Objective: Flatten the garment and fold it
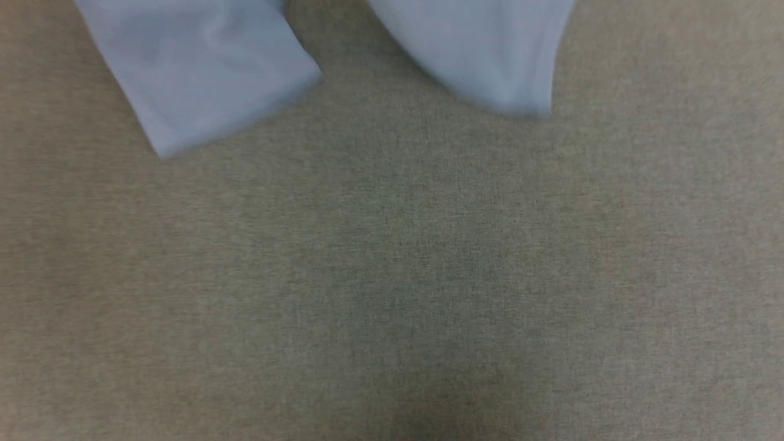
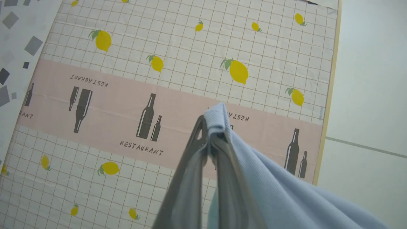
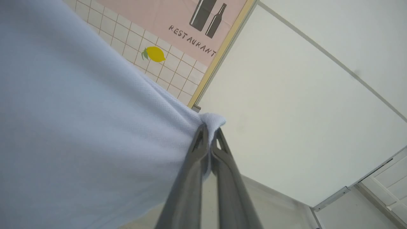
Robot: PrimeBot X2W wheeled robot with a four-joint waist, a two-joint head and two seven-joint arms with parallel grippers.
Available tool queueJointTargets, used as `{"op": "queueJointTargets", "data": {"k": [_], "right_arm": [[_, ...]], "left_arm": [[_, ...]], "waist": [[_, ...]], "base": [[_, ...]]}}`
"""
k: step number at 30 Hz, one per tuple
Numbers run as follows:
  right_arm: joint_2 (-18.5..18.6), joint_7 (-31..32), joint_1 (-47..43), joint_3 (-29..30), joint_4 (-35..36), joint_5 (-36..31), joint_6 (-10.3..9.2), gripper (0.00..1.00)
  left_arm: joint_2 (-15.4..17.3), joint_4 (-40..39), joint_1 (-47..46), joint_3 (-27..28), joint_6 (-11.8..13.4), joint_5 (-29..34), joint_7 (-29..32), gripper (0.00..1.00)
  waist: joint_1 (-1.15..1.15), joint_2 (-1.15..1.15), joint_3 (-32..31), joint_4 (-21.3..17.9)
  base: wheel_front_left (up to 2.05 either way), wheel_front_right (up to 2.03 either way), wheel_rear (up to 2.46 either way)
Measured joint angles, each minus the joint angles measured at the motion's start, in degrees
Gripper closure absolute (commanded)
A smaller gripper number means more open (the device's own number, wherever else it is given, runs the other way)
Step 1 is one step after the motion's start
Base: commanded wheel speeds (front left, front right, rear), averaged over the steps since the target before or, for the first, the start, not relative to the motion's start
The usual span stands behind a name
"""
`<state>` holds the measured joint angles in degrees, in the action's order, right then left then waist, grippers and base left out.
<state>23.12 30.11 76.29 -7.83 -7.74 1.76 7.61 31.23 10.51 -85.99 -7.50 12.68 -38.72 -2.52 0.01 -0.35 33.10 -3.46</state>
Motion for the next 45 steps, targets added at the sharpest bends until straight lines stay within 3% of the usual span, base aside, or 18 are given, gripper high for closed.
{"op": "queueJointTargets", "data": {"k": [6, 13, 22, 27, 37, 45], "right_arm": [[-2.9, -6.4, 7.4, 2.8, -1.4, -6.4, 0.01, 1.0], [-4.4, -11.5, 6.2, 4.3, -5.8, -8.5, 0.01, 1.0], [-5.5, -16.9, -13.7, -0.5, -12.7, -1.7, 0.0, 1.0], [-5.7, -19.3, -25.9, -2.2, -12.5, 3.4, 0.0, 1.0], [-5.3, -18.8, -48.7, -2.1, -7.2, 9.6, -0.02, 1.0], [-7.9, -15.5, -64.6, 1.9, -3.5, 10.4, -0.03, 1.0]], "left_arm": [[0.0, 0.4, -5.8, 2.7, -0.2, 1.8, -9.0, 1.0], [-0.4, 3.3, -3.7, 1.9, -3.7, 2.8, -11.2, 1.0], [0.2, 13.3, 20.3, -4.3, -7.6, 4.2, -9.2, 1.0], [1.0, 11.8, 37.0, -6.3, -9.1, 1.3, -4.3, 1.0], [1.2, -1.4, 69.1, -9.3, -7.8, -7.8, 7.8, 1.0], [0.7, -6.5, 84.6, -12.1, -4.2, -10.1, 10.5, 1.0]], "waist": [[0.0, 0.0, 4.8, -1.2], [0.0, 0.0, 6.0, -1.6], [0.0, 0.0, 0.1, -0.6], [-0.01, 0.0, -5.3, 0.6], [-0.02, 0.0, -15.5, 3.0], [-0.02, 0.0, -20.7, 5.5]], "base": [[0.0, 0.0, 0.0], [0.0, 0.0, 0.0], [0.0, 0.0, 0.0], [0.0, 0.0, 0.0], [0.0, 0.0, 0.0], [0.0, 0.0, 0.0]]}}
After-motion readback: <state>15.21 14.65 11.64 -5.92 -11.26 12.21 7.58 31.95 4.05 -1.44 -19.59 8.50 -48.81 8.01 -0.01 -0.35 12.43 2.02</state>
